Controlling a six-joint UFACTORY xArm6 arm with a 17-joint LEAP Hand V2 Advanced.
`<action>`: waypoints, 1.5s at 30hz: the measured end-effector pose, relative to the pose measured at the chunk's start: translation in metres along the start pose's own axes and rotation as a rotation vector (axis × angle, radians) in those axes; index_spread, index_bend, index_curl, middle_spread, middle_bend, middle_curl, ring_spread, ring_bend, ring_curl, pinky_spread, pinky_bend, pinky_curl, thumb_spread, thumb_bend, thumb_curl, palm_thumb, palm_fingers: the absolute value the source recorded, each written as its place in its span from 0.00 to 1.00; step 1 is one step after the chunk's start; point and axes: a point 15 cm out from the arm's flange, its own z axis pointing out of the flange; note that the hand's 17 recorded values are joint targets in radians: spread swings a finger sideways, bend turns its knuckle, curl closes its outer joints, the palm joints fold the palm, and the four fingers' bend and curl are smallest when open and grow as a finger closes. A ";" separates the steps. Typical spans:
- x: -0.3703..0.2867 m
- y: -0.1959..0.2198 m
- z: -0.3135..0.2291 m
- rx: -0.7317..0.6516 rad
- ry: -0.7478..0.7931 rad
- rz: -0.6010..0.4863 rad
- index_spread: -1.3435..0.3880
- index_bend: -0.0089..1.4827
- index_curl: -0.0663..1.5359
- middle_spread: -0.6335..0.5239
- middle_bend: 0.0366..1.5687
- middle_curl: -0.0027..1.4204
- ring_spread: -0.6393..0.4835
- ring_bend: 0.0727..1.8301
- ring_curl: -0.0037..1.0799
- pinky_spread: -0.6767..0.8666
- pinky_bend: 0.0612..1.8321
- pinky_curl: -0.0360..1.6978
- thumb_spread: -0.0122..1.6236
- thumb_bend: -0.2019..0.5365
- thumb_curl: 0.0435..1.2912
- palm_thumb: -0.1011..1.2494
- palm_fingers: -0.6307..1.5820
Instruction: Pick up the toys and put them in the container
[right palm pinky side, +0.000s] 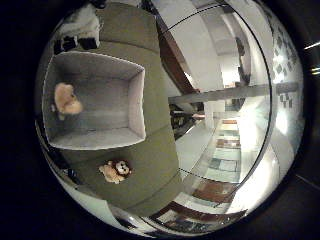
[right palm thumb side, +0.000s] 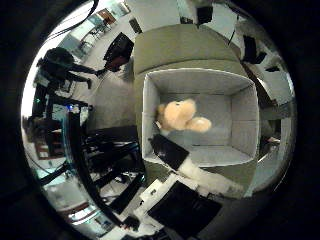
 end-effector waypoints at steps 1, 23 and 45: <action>0.001 -0.001 -0.001 0.002 0.003 -0.001 0.53 0.13 0.37 0.43 0.45 0.42 0.39 0.58 0.53 0.37 0.56 0.42 0.61 0.23 0.20 0.37 0.44; 0.118 0.196 -0.071 -0.133 0.173 0.163 0.53 0.13 0.30 0.39 0.39 0.37 0.33 0.53 0.45 0.34 0.48 0.37 0.61 0.24 0.20 0.38 0.41; 0.060 0.344 0.023 -0.250 -0.017 0.235 0.53 0.13 0.27 0.39 0.36 0.34 0.35 0.50 0.41 0.34 0.47 0.29 0.62 0.24 0.20 0.43 0.41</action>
